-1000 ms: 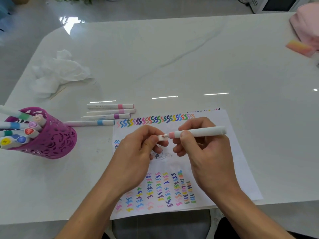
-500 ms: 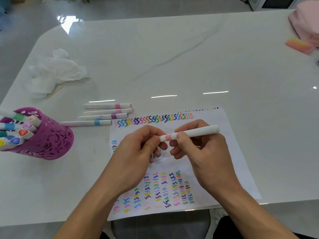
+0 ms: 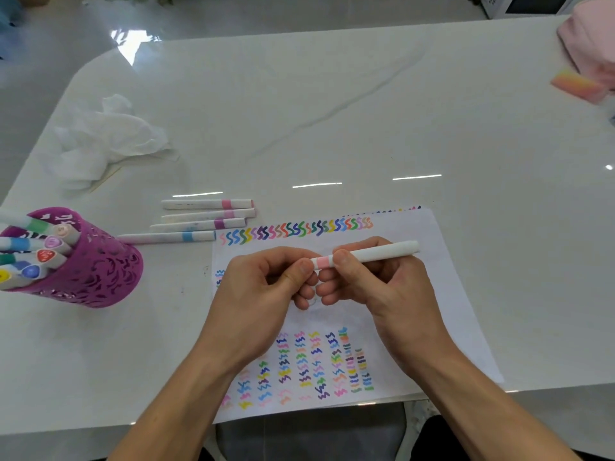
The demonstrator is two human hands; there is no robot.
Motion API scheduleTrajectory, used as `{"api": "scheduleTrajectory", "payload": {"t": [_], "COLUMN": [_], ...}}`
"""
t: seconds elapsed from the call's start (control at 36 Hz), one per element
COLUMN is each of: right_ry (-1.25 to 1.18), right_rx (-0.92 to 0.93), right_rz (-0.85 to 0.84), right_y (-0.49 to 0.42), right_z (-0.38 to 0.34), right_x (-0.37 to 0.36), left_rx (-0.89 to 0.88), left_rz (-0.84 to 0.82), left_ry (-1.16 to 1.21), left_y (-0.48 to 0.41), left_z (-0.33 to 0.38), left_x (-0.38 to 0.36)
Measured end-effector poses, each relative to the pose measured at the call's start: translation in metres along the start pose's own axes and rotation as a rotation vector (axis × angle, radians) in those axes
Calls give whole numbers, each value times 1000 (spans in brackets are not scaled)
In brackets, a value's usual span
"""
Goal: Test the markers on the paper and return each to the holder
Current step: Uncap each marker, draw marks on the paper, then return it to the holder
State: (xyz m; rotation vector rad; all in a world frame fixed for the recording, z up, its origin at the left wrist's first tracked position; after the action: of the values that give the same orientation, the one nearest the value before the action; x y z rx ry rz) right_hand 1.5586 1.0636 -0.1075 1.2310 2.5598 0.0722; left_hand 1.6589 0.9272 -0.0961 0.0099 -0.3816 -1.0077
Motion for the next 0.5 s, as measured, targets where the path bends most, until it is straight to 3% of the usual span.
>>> {"api": "scheduleTrajectory", "payload": {"t": [0.19, 0.5], "right_ry": [-11, 117], "right_rx": [-59, -45], "right_rz": [-46, 190], "right_y": [-8, -24], "right_z": [-2, 5], "right_x": [-1, 12], "left_rx": [-2, -53], "left_rz": [83, 372], "left_ry": [55, 240], "left_y": [-3, -2], "left_z": [6, 11], "left_x": [5, 40]}}
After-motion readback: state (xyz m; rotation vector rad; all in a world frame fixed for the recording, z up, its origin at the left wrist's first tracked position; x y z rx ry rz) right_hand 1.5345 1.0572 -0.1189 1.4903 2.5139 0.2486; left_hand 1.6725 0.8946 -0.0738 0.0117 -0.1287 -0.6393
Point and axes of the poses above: each hand's wrist, its own y-axis away from the middle knuckle, its own x-axis out of the back of the hand, z = x × y, the point moved 1 cm from there along -y, towards the middle knuckle, and after that the axes turned 4 degrees about -y, right-handed, at the moved point
